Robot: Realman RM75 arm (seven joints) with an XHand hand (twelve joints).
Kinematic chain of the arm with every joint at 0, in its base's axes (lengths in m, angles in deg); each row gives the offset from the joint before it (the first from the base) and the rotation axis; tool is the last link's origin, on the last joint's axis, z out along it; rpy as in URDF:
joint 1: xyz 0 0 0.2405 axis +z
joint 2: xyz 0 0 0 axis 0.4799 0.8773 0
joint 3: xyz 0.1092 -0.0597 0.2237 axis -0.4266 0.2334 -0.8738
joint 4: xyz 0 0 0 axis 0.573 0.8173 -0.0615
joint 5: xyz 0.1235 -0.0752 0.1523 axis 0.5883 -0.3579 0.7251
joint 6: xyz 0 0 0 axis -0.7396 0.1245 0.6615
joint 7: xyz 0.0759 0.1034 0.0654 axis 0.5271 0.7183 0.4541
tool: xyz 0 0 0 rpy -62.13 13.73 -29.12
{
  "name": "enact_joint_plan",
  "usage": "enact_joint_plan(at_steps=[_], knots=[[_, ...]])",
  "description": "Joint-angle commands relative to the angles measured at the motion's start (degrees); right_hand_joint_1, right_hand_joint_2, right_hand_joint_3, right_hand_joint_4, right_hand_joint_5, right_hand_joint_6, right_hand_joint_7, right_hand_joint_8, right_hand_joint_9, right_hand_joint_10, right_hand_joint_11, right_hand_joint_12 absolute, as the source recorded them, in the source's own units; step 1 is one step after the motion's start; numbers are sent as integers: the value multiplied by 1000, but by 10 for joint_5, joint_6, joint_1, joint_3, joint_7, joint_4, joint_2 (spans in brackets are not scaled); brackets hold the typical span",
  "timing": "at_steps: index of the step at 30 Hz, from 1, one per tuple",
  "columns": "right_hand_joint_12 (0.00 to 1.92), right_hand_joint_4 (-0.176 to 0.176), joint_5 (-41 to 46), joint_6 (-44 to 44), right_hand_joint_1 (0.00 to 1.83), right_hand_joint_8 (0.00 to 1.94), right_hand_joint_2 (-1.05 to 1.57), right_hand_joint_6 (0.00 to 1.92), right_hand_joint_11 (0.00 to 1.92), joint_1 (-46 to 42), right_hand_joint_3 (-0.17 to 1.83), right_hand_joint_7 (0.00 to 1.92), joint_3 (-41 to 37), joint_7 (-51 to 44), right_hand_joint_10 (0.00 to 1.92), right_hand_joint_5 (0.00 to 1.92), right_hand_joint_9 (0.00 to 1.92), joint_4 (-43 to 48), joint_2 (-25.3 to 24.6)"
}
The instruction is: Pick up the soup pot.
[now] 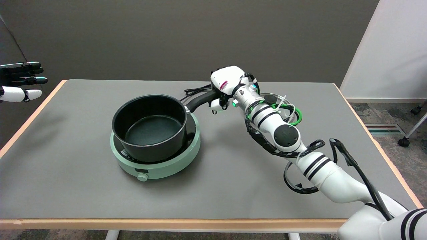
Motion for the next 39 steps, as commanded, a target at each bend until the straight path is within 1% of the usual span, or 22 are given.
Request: enact_joint_plan(at_steps=[1, 3, 4, 6, 12, 13, 14, 15, 16, 18, 19, 21, 22, 23, 24, 28, 32, 39], knots=[[1538, -83, 13, 10, 882, 1538, 780, 1538, 1538, 3, 842, 1538, 17, 0, 1538, 1538, 1538, -3, 5], [1549, -83, 14, 6, 891, 1549, 697, 1549, 1549, 3, 984, 1549, 19, 0, 1549, 1549, 1549, -4, 5], [1552, -84, 14, 1, 893, 1552, 664, 1552, 1552, 3, 1010, 1552, 19, 0, 1552, 1552, 1552, -4, 5], [1489, -84, 14, -2, 898, 1489, 522, 1489, 1489, 3, 985, 1489, 19, 0, 1489, 1489, 1489, -4, 5], [1431, -86, 14, -6, 899, 1431, 459, 1431, 1431, 3, 867, 1431, 20, 0, 1431, 1431, 1431, -7, 5], [1415, -85, 14, -8, 891, 1415, 474, 1415, 1415, 3, 842, 1415, 20, 0, 1415, 1415, 1415, -7, 5], [1369, -77, 14, -13, 871, 1369, 511, 1369, 1369, 3, 819, 1369, 20, 0, 1369, 1369, 1369, -7, 5], [1293, -59, 14, -16, 845, 1293, 550, 1293, 1293, 3, 815, 1293, 20, 0, 1293, 1293, 1293, -7, 5], [1230, -39, 14, -18, 830, 1230, 544, 1230, 1230, 3, 850, 1230, 20, 0, 1230, 1230, 1230, -8, 5], [1153, -16, 14, -20, 814, 1153, 453, 1153, 1153, 3, 964, 1153, 20, 0, 1153, 1153, 1153, -8, 5], [1101, 0, 14, -20, 800, 1101, 327, 1101, 1101, 4, 1114, 1101, 20, 0, 1101, 1101, 1101, -8, 5], [1017, 27, 14, -20, 788, 1017, 113, 1017, 1017, 5, 1300, 1017, 20, 0, 1017, 1017, 1017, -8, 5], [1006, 145, 14, -20, 791, 1006, 84, 1006, 1006, 6, 1333, 1006, 20, 0, 1006, 1006, 1006, -7, 5], [984, 176, 14, -20, 790, 984, 40, 984, 984, 7, 1380, 984, 19, 0, 984, 984, 984, -6, 6], [954, 176, 13, -19, 788, 954, -7, 954, 954, 8, 1429, 954, 19, 0, 954, 954, 954, -4, 6], [876, 174, 9, -18, 776, 876, -115, 876, 876, 12, 1525, 876, 20, 0, 876, 876, 876, 2, 7], [832, 176, 7, -17, 767, 832, -146, 832, 832, 17, 1537, 832, 20, 0, 832, 832, 832, 10, 7], [743, 176, -26, -15, 774, 743, -198, 743, 743, 23, 1521, 743, 17, 0, 743, 743, 743, 27, 7]])
